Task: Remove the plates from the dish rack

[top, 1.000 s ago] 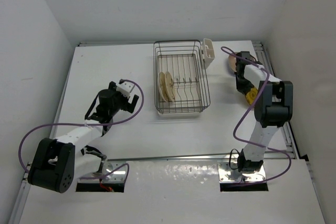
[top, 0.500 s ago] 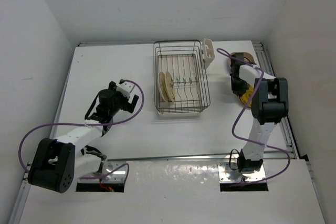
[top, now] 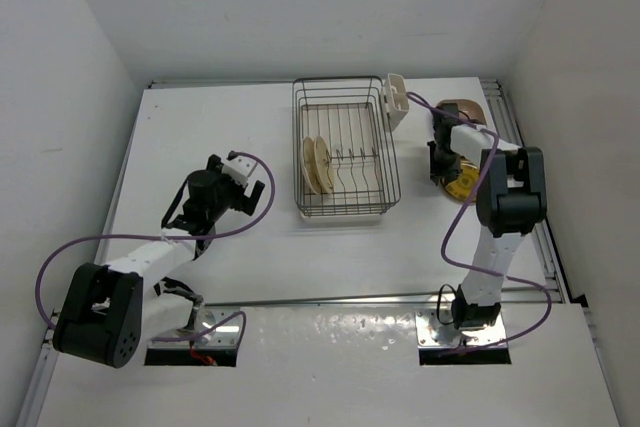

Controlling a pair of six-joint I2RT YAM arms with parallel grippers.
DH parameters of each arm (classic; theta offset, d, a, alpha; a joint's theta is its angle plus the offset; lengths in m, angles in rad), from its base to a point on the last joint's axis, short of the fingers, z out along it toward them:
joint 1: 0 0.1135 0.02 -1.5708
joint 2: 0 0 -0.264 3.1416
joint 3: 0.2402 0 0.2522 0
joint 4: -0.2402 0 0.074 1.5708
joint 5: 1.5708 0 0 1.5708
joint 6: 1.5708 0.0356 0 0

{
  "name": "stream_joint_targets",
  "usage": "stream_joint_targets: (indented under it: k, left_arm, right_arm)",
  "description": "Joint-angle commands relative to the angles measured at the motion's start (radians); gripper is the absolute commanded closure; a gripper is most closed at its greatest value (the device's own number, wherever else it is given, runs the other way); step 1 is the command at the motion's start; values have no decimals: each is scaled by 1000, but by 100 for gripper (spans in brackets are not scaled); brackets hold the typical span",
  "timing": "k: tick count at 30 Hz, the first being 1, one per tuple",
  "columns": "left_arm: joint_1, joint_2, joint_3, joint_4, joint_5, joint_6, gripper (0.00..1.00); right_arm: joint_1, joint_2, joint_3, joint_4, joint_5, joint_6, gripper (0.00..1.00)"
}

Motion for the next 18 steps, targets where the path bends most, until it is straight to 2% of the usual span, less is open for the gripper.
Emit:
stream_joint_targets:
  k: [1, 4, 10, 12, 13, 14, 15, 17, 18]
  left_arm:
    - [3, 4, 10, 50, 11, 7, 1]
    - [3, 1, 8, 51, 6, 8, 1]
    - [4, -4, 7, 45, 0, 10, 1]
    - [6, -3, 7, 46, -1, 10, 1]
    - [6, -4, 8, 46, 0, 8, 1]
    - [6, -4, 8, 46, 0, 10, 1]
    - [4, -4, 10, 46, 0, 8, 1]
    - [6, -3, 16, 45, -4, 10, 1]
    - [4, -3, 19, 45, -18, 8, 1]
  right_arm:
    - [-3, -58, -3, 22, -19, 9, 74]
    - [-4, -86, 10, 7, -12, 8, 74]
    - [-10, -254, -30, 30, -15, 6, 74]
    - [-10, -338, -45, 33, -51, 1, 65]
    - [-10, -372, -56, 33, -71, 1, 57]
    - [-13, -411, -62, 45, -94, 0, 37]
    - [-14, -484, -67, 54, -170, 4, 31]
    - [-51, -564, -91, 121, -281, 23, 23]
    - [-58, -642, -105, 154, -402, 50, 23]
